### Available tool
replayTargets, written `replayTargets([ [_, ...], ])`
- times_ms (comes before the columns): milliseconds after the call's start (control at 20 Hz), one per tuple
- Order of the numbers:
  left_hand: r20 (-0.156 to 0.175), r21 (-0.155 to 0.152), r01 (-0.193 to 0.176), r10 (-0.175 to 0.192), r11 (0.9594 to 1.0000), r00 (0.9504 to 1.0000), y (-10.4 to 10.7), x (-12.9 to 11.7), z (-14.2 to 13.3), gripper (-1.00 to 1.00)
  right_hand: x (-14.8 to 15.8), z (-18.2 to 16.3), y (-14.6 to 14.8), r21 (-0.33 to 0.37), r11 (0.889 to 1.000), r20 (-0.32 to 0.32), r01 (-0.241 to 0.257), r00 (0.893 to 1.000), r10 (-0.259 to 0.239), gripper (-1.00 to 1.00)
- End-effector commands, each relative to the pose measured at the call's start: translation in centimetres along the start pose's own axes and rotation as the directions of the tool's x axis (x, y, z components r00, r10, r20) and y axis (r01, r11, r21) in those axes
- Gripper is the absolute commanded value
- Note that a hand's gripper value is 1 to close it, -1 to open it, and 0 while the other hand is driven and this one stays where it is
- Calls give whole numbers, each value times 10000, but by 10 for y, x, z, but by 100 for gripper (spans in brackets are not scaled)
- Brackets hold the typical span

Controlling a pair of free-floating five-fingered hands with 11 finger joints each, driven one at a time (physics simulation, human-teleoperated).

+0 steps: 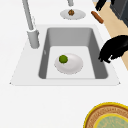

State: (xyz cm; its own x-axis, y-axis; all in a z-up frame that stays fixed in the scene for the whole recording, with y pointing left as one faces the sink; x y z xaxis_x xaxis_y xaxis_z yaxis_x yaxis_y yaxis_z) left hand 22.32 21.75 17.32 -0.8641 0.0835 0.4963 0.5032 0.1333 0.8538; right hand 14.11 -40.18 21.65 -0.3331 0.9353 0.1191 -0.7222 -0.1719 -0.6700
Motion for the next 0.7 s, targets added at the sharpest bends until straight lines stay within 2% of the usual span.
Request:
replayTargets([
  [0, 0, 0, 0, 0, 10000, 10000, 0, 0, 0, 0, 2, 16, 18, -616, 9980, 238, 155, 9996, -140, -100],
  [50, 0, 0, 0, 0, 10000, 10000, 0, 0, 0, 0, 6, 16, 19, -421, 9991, 89, 26, 10000, -22, -100],
  [150, 0, 0, 0, 0, 10000, 10000, 0, 0, 0, 0, 2, 9, 22, -158, 9998, -188, 94, 9998, -97, -100],
  [200, 0, 0, 0, 0, 10000, 10000, 0, 0, 0, 0, 3, 0, 25, -183, 9997, -287, 184, 9994, -189, -100],
  [350, 0, 0, 0, 0, 10000, 10000, 0, 0, 0, 0, 1, -22, 27, -175, 9998, -549, -45, 9985, 35, -100],
  [500, 0, 0, 0, 0, 10000, 10000, 0, 0, 0, 0, -6, -42, 27, -49, 10000, -456, -81, 9989, 78, -100],
  [650, 0, 0, 0, 0, 10000, 10000, 0, 0, 0, 0, -18, -60, 30, -294, 9995, -370, -104, 9993, 93, -100],
])
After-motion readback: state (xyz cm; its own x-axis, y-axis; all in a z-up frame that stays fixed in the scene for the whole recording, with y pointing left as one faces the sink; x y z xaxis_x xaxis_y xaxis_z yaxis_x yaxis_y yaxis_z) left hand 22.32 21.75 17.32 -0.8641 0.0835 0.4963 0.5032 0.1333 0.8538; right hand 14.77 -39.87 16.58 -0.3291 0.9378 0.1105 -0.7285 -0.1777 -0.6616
